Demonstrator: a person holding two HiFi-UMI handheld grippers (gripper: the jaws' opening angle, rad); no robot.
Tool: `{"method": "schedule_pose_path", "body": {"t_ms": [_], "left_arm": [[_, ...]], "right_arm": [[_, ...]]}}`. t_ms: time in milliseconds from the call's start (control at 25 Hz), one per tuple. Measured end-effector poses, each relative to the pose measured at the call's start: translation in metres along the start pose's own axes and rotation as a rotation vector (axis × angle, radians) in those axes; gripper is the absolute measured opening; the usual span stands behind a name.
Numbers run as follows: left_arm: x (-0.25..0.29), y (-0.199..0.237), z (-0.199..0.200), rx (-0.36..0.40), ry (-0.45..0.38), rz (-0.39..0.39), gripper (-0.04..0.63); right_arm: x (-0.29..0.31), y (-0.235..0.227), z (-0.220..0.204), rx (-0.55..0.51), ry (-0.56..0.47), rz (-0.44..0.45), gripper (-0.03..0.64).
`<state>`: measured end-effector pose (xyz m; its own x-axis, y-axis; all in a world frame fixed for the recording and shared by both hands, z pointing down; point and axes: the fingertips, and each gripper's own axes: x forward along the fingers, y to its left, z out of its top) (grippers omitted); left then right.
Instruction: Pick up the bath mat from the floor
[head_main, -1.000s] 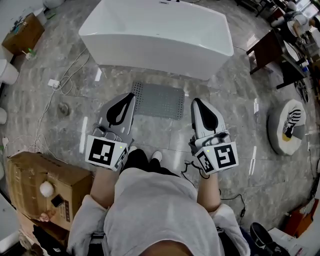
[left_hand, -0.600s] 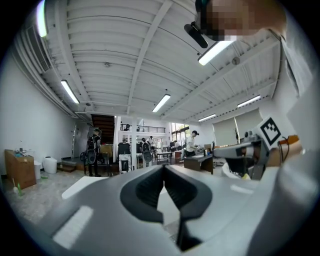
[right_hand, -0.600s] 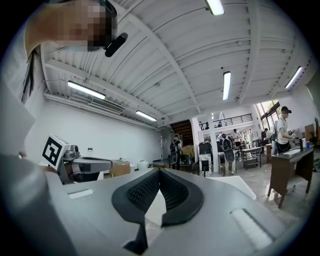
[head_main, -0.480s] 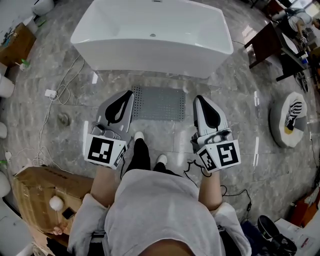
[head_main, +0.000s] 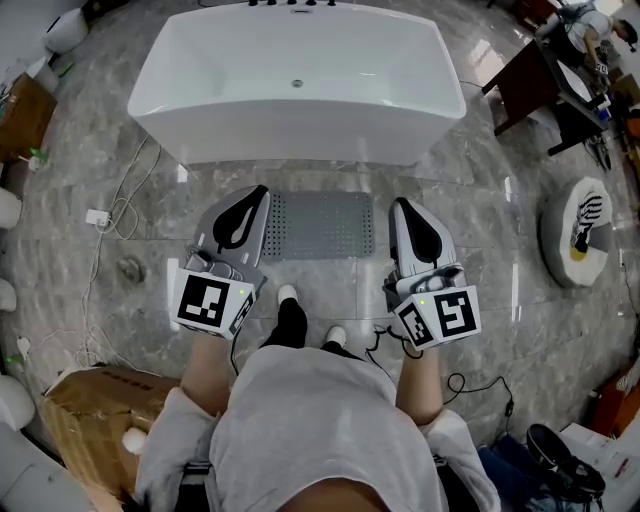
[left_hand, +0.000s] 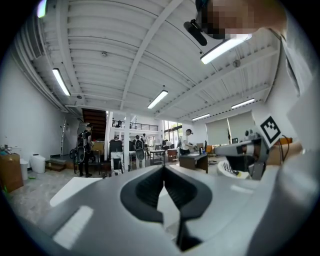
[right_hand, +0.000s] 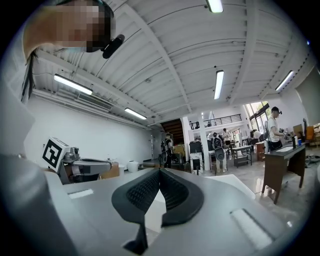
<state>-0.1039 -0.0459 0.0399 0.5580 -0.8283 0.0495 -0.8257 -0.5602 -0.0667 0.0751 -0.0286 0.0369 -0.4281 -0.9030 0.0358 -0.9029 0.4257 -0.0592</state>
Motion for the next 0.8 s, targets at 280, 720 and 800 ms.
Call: {"method": "schedule_pose_path", "body": {"t_ms": [280,720,800], "left_arm": [[0.03,0.039,-0.009,-0.001,0.017,-0.037,0.002],[0.065,0.072,-0.032,-0.017,0.049,-0.08,0.002],[0.071,0.076,-0.037,-0.02,0.056,-0.076,0.002]], "right_arm": [[0.044,-0.005,-0.002,0.01,0.006,-0.042,0.0],[0.089,-0.015,-0.016,0.019,0.036,-0.077,0.001],[0.095,-0.02,-0.019,0.02,0.045,-0.077,0.002]]}}
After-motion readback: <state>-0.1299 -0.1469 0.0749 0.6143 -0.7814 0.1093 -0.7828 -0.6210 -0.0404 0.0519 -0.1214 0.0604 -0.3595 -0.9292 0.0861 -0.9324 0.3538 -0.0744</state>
